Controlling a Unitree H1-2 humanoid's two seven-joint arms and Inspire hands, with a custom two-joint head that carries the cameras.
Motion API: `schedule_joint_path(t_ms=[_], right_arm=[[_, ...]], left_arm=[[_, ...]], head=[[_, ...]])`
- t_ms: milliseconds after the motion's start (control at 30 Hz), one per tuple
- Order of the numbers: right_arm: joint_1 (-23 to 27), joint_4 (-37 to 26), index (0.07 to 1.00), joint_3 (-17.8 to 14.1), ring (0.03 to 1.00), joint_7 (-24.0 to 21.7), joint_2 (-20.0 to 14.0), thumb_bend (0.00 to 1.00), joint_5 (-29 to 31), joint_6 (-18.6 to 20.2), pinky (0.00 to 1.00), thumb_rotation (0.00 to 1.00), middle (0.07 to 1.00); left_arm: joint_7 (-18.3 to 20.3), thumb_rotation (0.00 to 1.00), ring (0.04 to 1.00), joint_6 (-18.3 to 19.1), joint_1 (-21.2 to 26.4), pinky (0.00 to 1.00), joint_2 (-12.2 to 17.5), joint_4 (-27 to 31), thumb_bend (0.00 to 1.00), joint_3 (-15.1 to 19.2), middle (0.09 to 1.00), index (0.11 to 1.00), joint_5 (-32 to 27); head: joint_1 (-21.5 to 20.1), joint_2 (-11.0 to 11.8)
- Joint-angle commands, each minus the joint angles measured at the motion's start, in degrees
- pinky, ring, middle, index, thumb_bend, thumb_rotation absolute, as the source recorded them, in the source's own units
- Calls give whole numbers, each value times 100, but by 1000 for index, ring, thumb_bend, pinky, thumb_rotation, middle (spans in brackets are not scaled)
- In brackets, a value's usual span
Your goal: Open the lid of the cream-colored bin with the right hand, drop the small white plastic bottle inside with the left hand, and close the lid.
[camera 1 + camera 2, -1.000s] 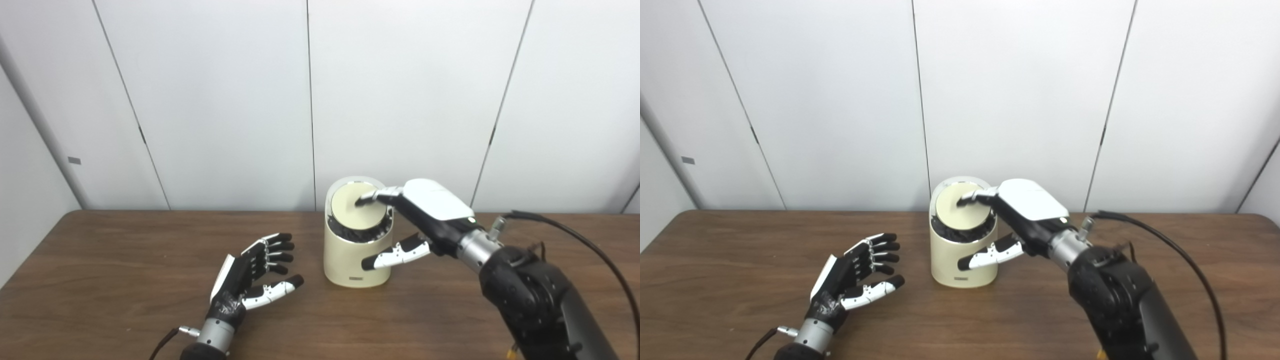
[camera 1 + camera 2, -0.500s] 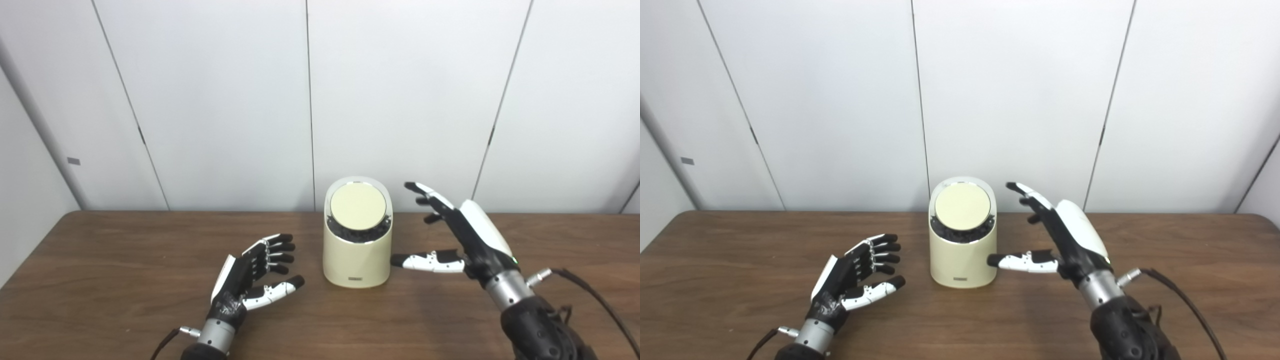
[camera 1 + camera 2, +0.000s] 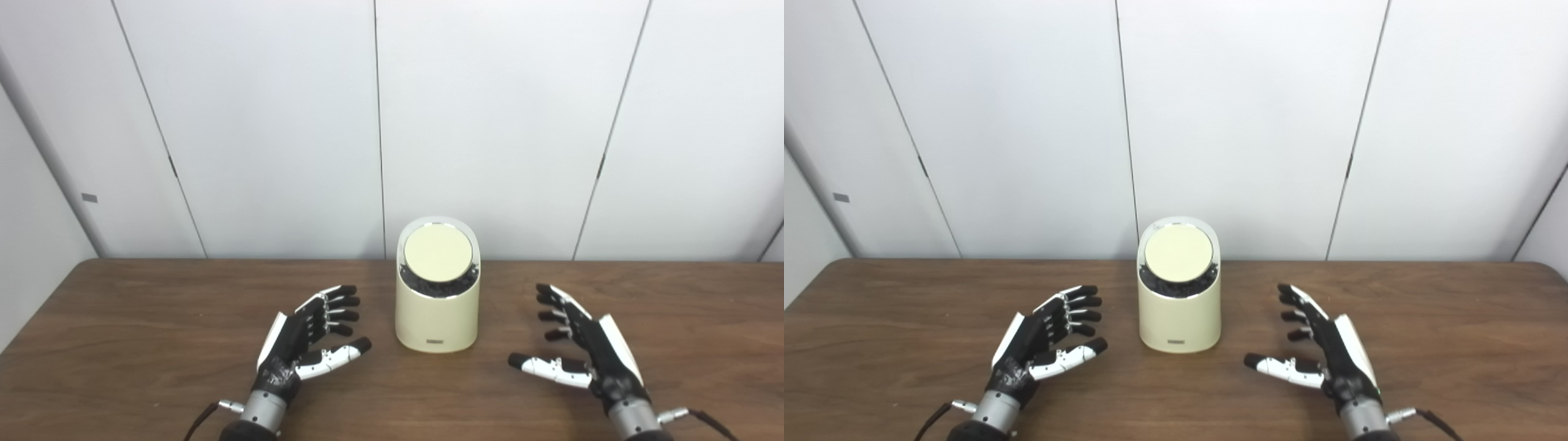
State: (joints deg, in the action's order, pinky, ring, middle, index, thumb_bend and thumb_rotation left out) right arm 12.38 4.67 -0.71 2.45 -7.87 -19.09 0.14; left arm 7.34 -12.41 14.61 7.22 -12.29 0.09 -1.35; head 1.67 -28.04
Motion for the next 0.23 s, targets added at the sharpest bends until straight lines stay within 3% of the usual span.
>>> schedule_joint_path(t_ms=[0,200], right_arm=[[170,-22,855,-62,761,224,85,758,152,-338,624,298,833],[128,124,858,-112,769,412,206,753,406,-557,643,306,839]], left_arm=[[-8,135,709,-235,143,627,34,92,763,74,773,806,-111],[10,125,707,-371,164,611,22,9,736,155,776,811,-276]], head=[[3,-20],[-24,-37]])
